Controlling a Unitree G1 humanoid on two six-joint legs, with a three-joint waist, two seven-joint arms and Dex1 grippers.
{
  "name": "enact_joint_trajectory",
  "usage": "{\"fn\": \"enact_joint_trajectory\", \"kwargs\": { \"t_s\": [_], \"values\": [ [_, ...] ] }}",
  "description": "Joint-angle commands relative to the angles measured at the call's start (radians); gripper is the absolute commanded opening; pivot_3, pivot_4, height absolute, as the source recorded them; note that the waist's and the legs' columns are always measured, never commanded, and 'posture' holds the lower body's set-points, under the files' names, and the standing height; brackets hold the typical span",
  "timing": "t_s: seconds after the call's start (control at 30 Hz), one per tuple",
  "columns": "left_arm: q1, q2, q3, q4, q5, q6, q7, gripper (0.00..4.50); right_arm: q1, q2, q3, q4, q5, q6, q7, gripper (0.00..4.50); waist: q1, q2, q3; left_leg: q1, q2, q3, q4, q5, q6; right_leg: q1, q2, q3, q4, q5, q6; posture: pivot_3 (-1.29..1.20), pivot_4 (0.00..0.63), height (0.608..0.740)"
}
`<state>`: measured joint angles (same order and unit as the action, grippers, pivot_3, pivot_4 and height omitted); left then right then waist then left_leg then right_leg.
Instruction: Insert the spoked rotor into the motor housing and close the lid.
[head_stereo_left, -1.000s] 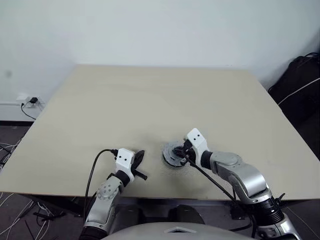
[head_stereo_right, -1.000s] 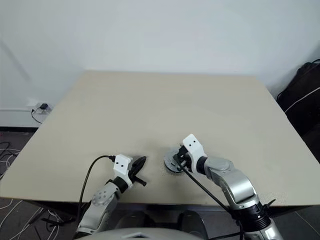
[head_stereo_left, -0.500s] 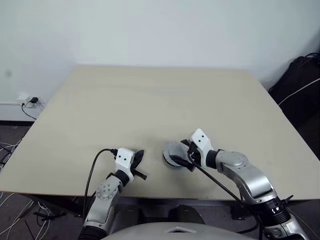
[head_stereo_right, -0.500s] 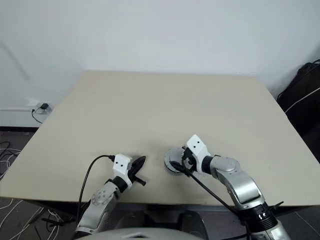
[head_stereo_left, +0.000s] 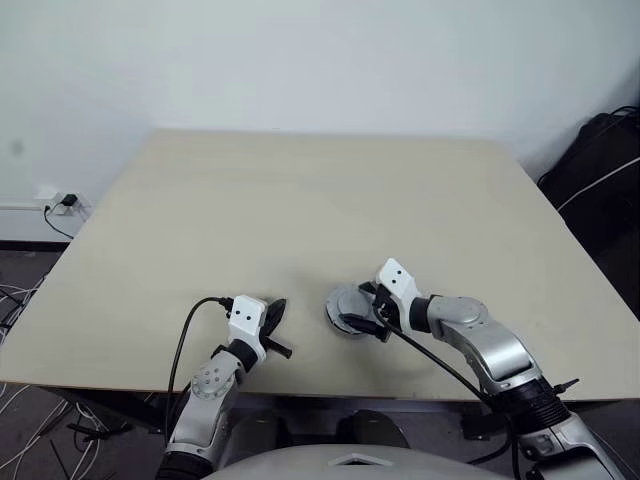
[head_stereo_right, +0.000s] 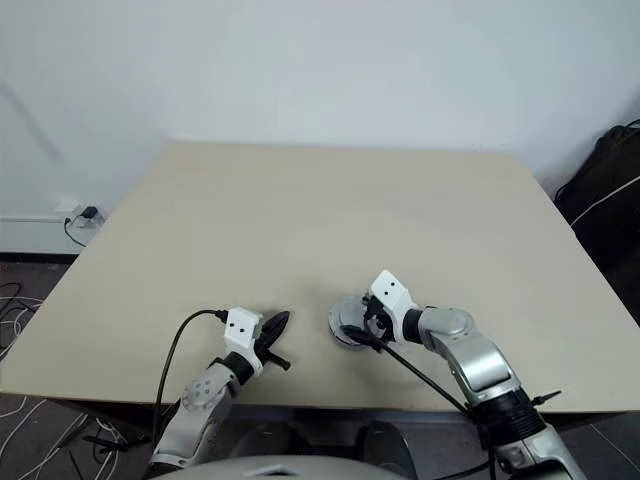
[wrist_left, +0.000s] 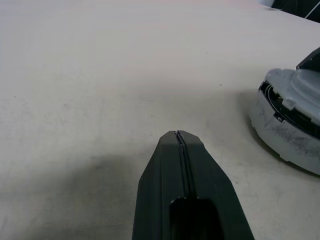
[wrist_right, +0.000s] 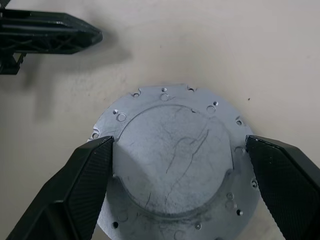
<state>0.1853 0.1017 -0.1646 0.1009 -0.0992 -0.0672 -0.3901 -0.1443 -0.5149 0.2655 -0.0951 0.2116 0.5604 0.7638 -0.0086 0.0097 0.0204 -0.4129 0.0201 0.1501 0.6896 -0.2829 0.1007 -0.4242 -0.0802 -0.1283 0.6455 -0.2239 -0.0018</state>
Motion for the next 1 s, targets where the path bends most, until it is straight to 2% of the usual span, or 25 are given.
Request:
{"fn": "enact_joint_trajectory", "kwargs": {
  "t_s": [0.03, 0.07, 0.13, 0.17, 1.0],
  "values": [
    [0.002, 0.000, 0.010, -0.064, -0.007, -0.012, 0.009, 0.00, -0.025, 0.001, -0.017, -0.008, 0.003, -0.012, 0.011, 4.08, 0.000, 0.000, 0.000, 0.000, 0.000, 0.000, 0.000, 0.000, 0.000, 0.000, 0.000, 0.000, 0.000, 0.000, 0.000, 0.00, 0.000, 0.740],
    [0.005, 0.000, 0.010, -0.066, -0.007, -0.012, 0.010, 0.00, -0.024, 0.002, -0.018, -0.008, 0.004, -0.011, 0.012, 3.91, 0.000, 0.000, 0.000, 0.000, 0.000, 0.000, 0.000, 0.000, 0.000, 0.000, 0.000, 0.000, 0.000, 0.000, 0.000, 0.00, 0.000, 0.740],
    [0.010, 0.000, 0.008, -0.071, -0.006, -0.011, 0.013, 0.00, -0.020, 0.003, -0.020, -0.012, 0.005, -0.012, 0.014, 3.26, 0.001, 0.001, 0.000, 0.000, 0.000, 0.000, 0.000, 0.000, 0.000, 0.000, 0.000, 0.000, 0.000, 0.000, 0.000, 0.00, 0.000, 0.740],
    [0.011, -0.001, 0.008, -0.072, -0.006, -0.010, 0.014, 0.00, -0.018, 0.004, -0.020, -0.016, 0.005, -0.011, 0.015, 3.23, 0.001, 0.001, 0.000, 0.000, 0.000, 0.000, 0.000, 0.000, 0.000, 0.000, 0.000, 0.000, 0.000, 0.000, 0.000, 0.00, 0.000, 0.740],
    [-0.003, -0.003, 0.000, -0.064, -0.006, -0.010, 0.014, 0.00, -0.021, 0.002, 0.016, -0.032, -0.063, 0.000, -0.017, 3.23, 0.000, 0.001, -0.001, 0.000, 0.000, 0.000, 0.001, 0.000, 0.000, 0.000, 0.000, 0.000, 0.000, 0.001, 0.000, 0.00, 0.000, 0.740]
  ]
}}
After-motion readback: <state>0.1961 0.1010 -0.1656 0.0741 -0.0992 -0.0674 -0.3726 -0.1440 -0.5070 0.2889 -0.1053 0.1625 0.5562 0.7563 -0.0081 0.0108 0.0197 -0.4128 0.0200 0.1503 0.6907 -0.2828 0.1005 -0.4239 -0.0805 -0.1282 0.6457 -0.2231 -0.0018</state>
